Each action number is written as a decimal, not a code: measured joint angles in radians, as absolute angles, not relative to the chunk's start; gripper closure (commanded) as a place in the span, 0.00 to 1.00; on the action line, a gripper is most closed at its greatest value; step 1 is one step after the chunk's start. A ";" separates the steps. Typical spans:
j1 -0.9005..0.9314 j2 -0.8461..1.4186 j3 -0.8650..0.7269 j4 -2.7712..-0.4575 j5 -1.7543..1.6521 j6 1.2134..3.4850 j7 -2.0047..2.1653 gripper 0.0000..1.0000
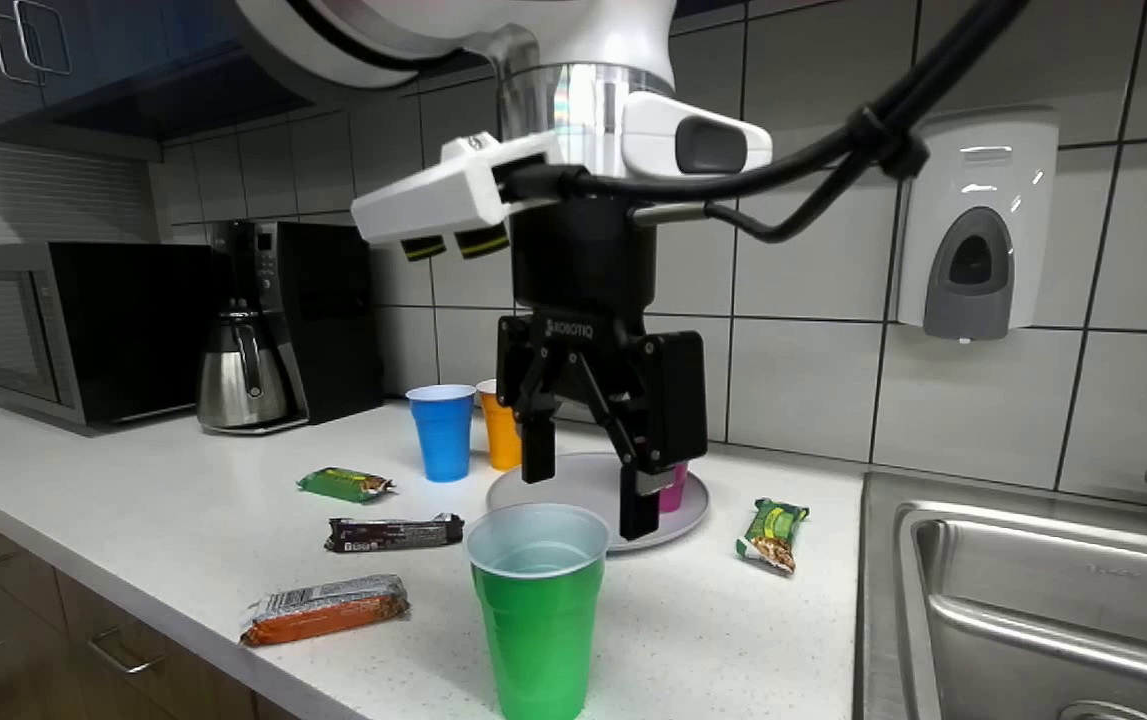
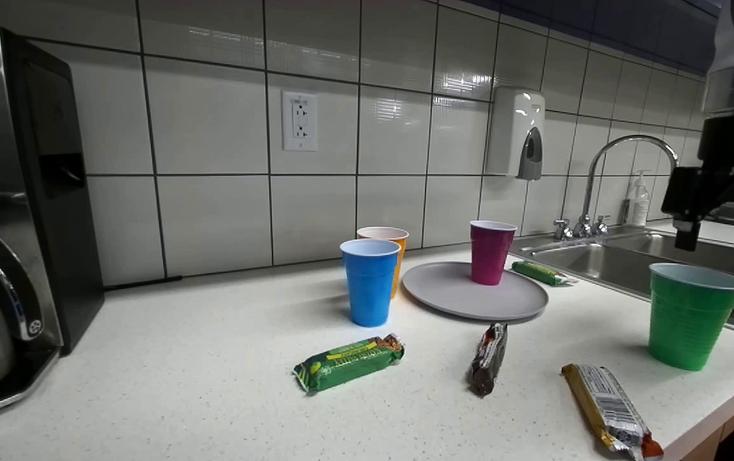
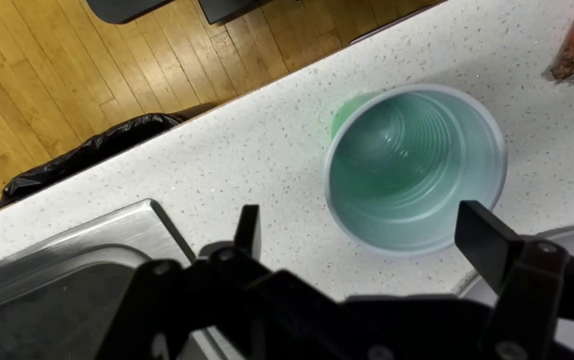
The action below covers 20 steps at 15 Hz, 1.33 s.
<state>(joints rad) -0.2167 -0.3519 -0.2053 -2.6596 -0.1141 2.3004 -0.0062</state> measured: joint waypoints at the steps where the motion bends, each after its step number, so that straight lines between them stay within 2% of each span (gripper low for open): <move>1: -0.217 -0.358 -0.204 -2.658 -0.116 2.300 -0.005 0.00; 10: -0.209 -0.322 -0.193 -2.580 -0.115 2.302 -0.004 0.00; 20: -0.155 -0.042 -0.176 -2.320 -0.110 2.312 -0.002 0.00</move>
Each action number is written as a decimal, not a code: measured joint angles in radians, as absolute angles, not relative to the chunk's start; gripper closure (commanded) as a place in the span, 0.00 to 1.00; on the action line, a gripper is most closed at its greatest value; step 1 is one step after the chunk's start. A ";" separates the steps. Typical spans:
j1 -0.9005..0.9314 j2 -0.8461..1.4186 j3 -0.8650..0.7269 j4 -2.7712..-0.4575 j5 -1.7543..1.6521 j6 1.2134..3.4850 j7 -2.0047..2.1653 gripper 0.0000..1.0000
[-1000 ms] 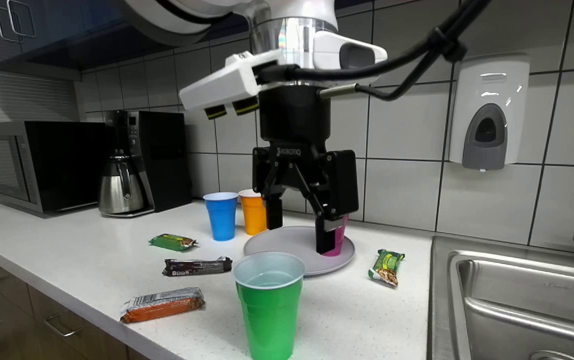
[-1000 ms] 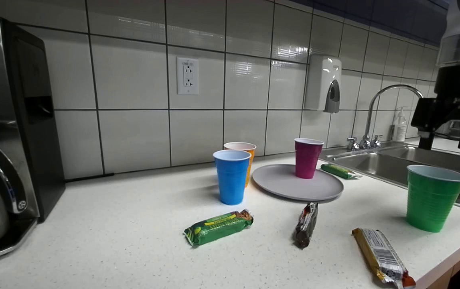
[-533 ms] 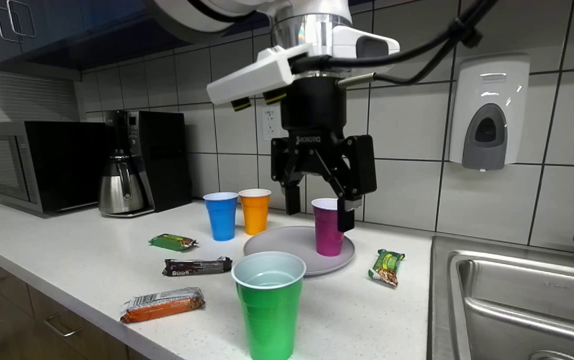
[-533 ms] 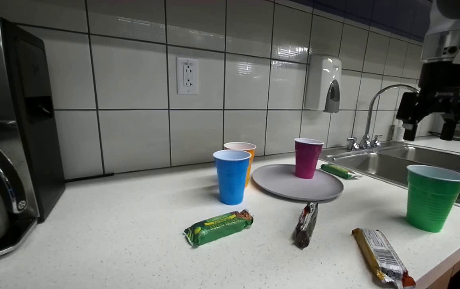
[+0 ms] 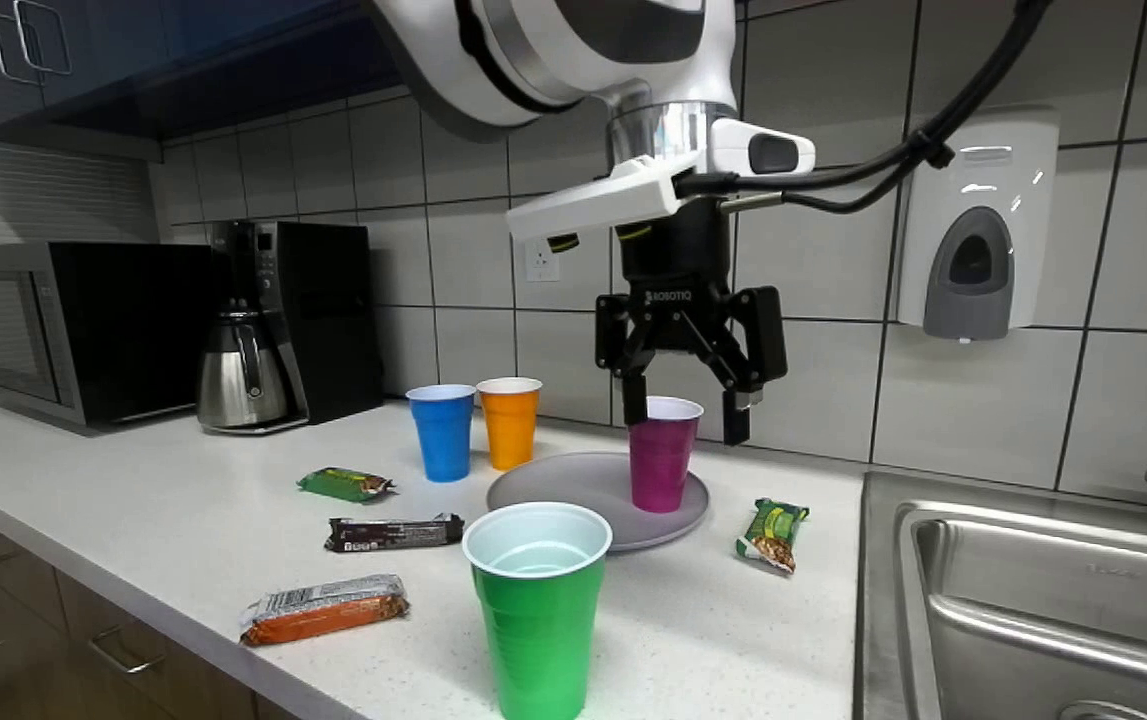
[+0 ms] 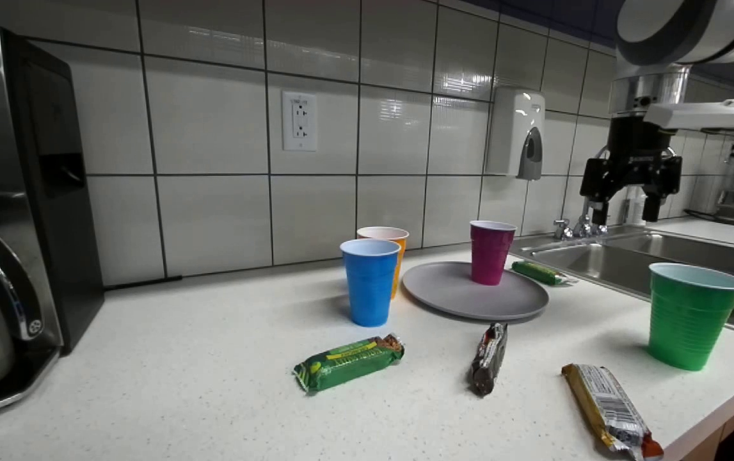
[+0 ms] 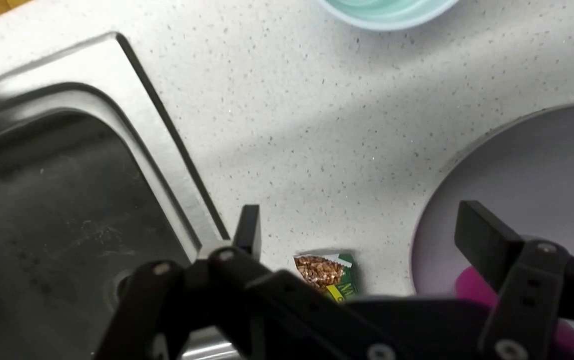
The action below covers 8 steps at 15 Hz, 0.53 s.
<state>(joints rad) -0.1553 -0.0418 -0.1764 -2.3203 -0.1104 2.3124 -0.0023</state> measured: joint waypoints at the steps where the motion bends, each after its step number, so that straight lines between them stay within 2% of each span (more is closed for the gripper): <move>1: -0.152 -0.014 -0.176 -2.292 -0.110 2.313 -0.002 0.00; 8: -0.146 0.156 -0.170 -2.086 -0.052 2.311 -0.022 0.00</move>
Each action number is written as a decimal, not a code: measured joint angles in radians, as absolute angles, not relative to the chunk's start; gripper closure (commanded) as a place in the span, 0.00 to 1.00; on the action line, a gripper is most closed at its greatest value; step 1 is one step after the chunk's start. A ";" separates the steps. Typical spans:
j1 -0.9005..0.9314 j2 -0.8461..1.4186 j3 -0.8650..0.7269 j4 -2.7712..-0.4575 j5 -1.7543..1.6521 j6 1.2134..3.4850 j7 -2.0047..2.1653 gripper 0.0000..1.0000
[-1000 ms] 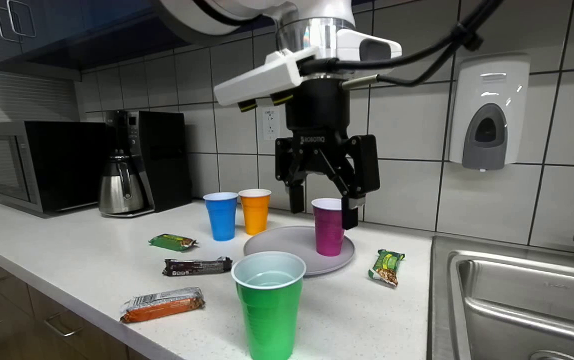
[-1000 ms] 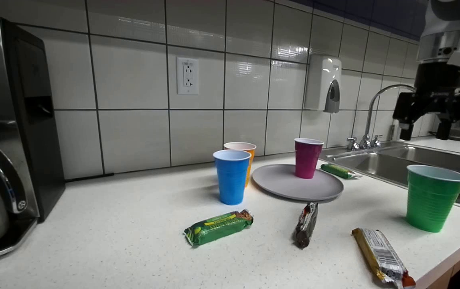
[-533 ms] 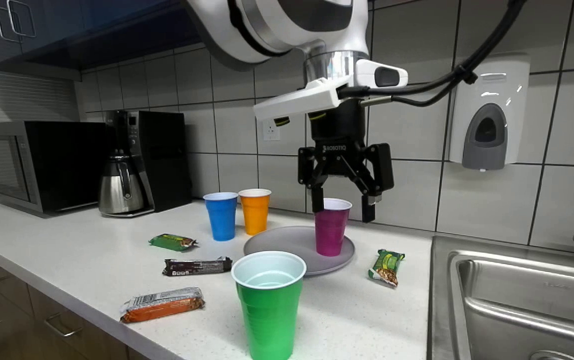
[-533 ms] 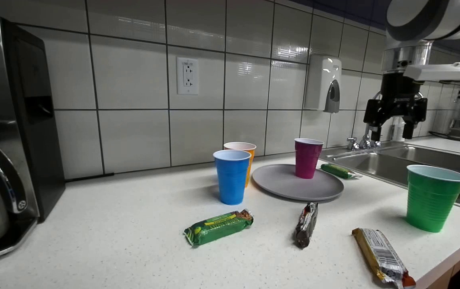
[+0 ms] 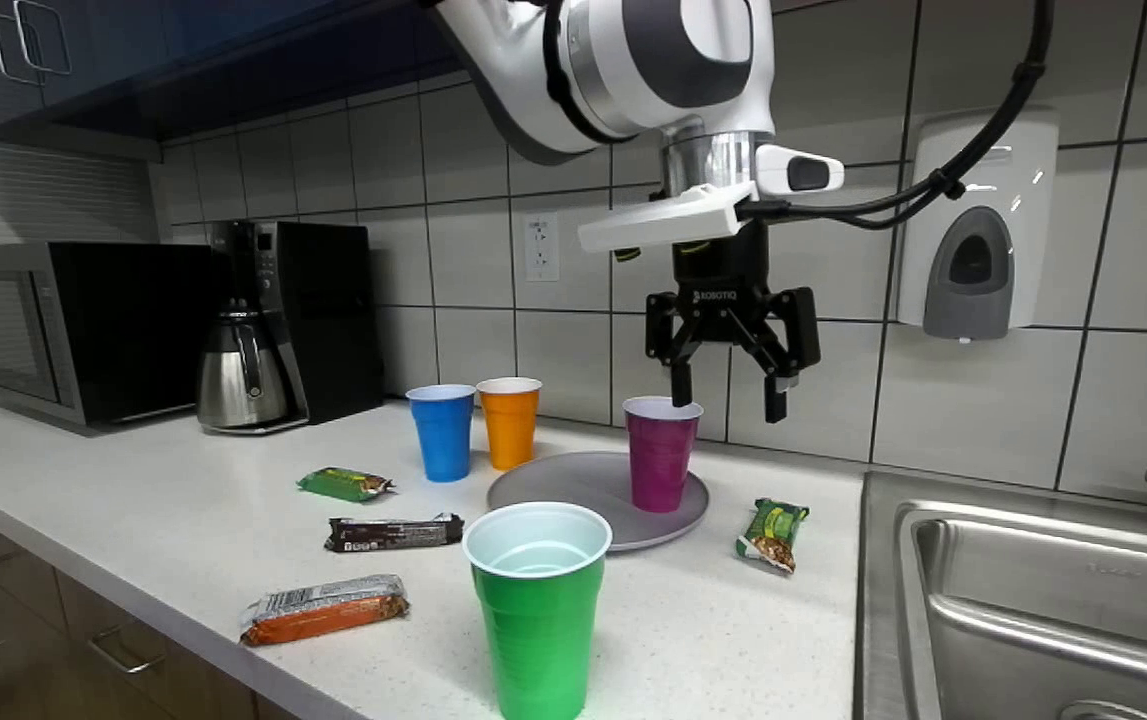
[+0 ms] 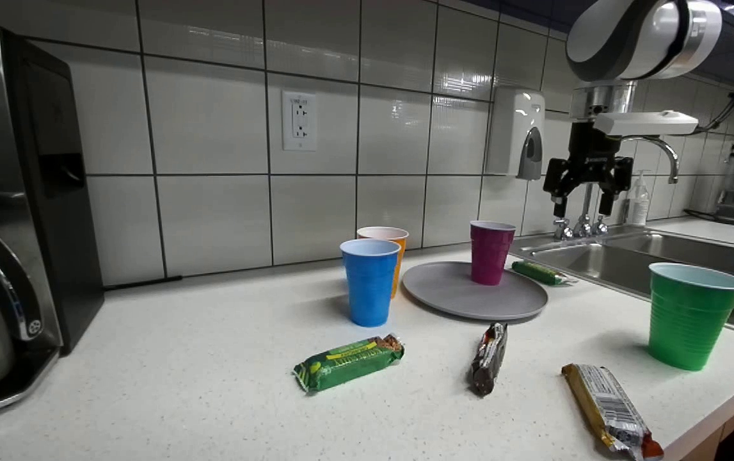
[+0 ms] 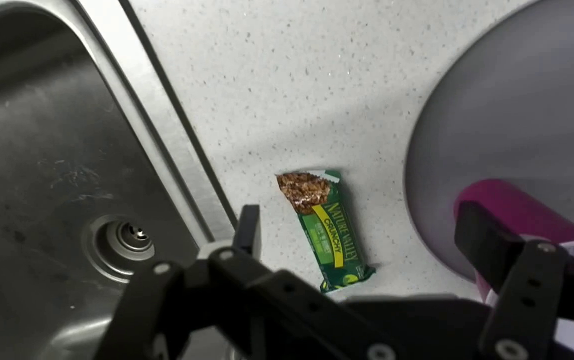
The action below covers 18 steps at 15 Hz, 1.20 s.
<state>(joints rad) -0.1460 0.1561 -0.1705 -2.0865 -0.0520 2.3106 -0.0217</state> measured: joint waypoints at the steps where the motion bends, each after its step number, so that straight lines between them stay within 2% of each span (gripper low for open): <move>1: -0.146 0.176 -0.170 -2.061 -0.036 2.310 -0.031 0.00; 18: -0.146 0.382 -0.097 -1.790 0.058 2.222 -0.171 0.00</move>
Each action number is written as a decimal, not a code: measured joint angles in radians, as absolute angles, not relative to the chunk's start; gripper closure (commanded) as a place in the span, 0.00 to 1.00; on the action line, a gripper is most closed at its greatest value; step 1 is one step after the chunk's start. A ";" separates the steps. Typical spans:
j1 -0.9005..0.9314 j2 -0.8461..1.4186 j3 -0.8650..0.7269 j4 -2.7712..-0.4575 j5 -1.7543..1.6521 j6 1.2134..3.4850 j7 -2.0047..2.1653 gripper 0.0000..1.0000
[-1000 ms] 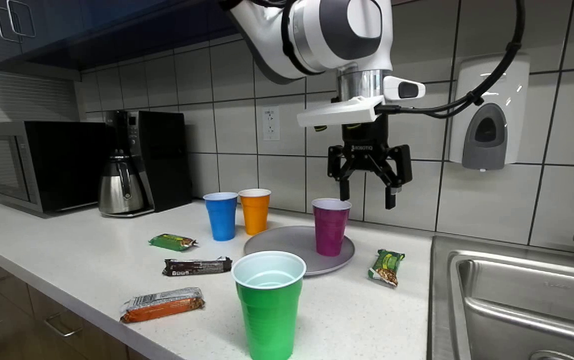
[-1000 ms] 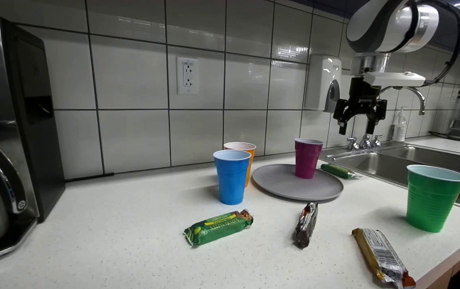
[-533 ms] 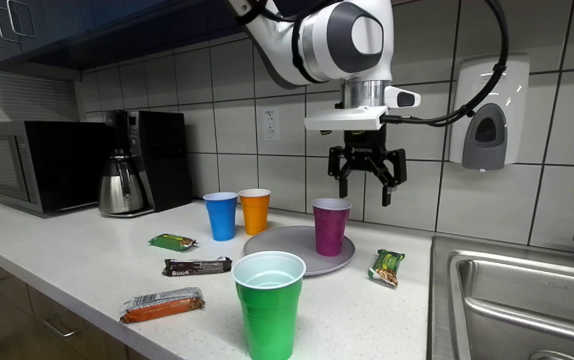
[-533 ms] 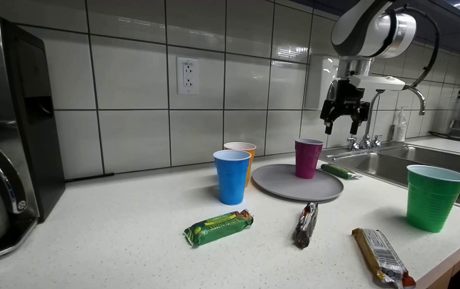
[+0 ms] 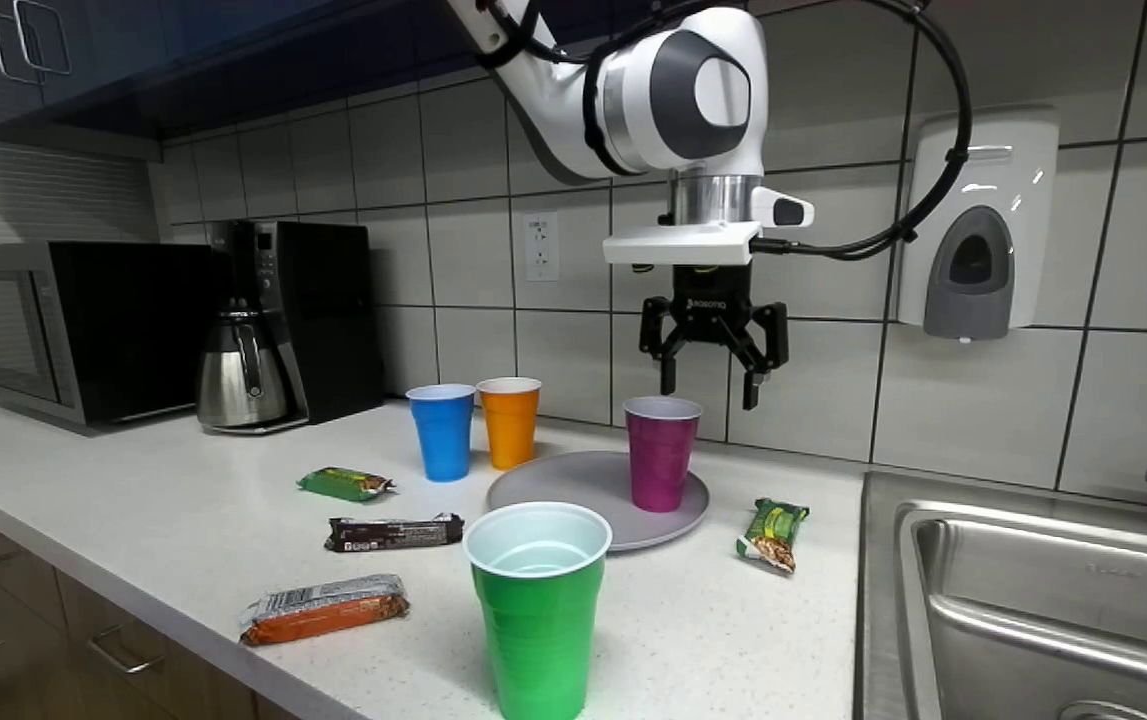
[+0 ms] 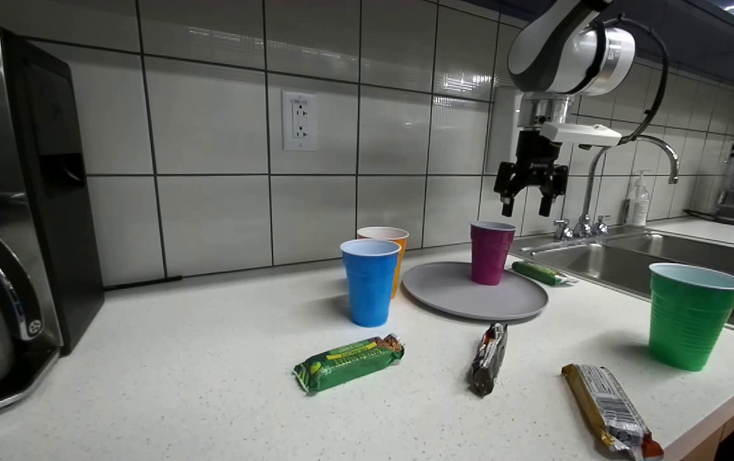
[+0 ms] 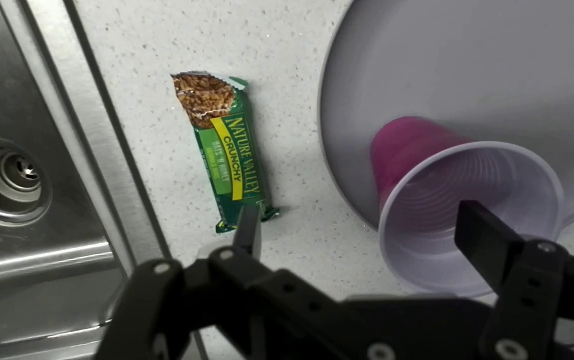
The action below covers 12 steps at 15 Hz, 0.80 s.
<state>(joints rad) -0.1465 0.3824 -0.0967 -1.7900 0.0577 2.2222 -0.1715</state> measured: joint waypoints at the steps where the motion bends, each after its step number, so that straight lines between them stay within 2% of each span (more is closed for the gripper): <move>1: -0.146 0.390 -0.092 -1.781 0.058 2.216 -0.176 0.00; 12: -0.146 0.496 -0.066 -1.668 0.058 2.177 -0.188 0.00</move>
<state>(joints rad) -0.1462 0.4964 -0.0659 -1.6678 0.0577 2.1766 -0.1880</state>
